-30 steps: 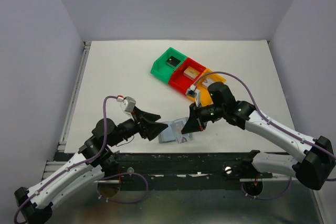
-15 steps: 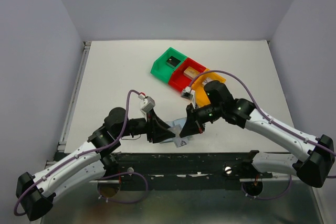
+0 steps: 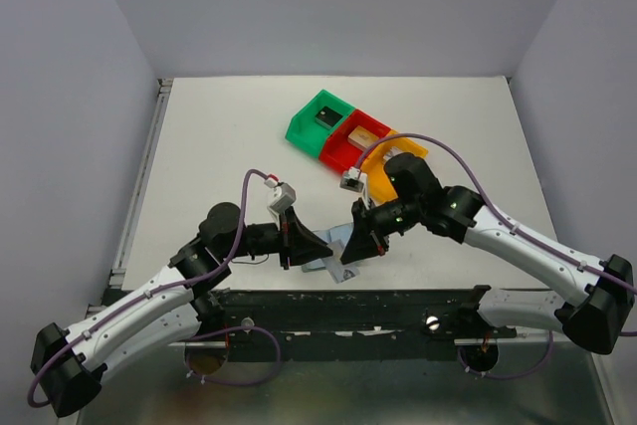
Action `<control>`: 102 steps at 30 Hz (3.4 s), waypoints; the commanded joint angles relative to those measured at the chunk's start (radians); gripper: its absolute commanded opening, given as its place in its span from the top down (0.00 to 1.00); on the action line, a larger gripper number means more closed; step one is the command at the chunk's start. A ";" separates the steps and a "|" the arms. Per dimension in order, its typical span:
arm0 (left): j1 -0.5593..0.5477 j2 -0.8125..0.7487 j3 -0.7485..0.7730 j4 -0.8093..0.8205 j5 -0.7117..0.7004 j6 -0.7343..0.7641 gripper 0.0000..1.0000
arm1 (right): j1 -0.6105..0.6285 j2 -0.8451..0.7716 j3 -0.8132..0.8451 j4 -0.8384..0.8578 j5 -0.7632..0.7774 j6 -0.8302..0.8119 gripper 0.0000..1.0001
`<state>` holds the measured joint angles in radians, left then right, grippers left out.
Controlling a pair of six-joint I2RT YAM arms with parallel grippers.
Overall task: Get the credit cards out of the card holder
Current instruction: Remove the credit card from the card holder.
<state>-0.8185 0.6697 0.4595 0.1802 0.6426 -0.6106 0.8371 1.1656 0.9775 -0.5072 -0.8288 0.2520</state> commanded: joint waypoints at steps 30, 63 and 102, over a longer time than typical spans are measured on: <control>0.004 -0.617 -0.427 0.377 -0.788 -0.307 1.00 | -0.033 -0.233 -0.341 0.771 0.447 0.575 0.25; 0.004 -0.536 -0.423 0.441 -0.759 -0.350 1.00 | -0.029 0.071 -0.234 1.118 0.181 0.728 0.70; 0.004 -0.645 -0.375 0.206 -0.712 -0.347 0.76 | -0.033 0.063 -0.240 1.056 0.191 0.741 0.99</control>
<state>-0.8173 0.0177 0.0631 0.3782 -0.0933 -0.9710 0.8040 1.2427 0.7361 0.5629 -0.6300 1.0107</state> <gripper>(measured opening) 0.306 0.011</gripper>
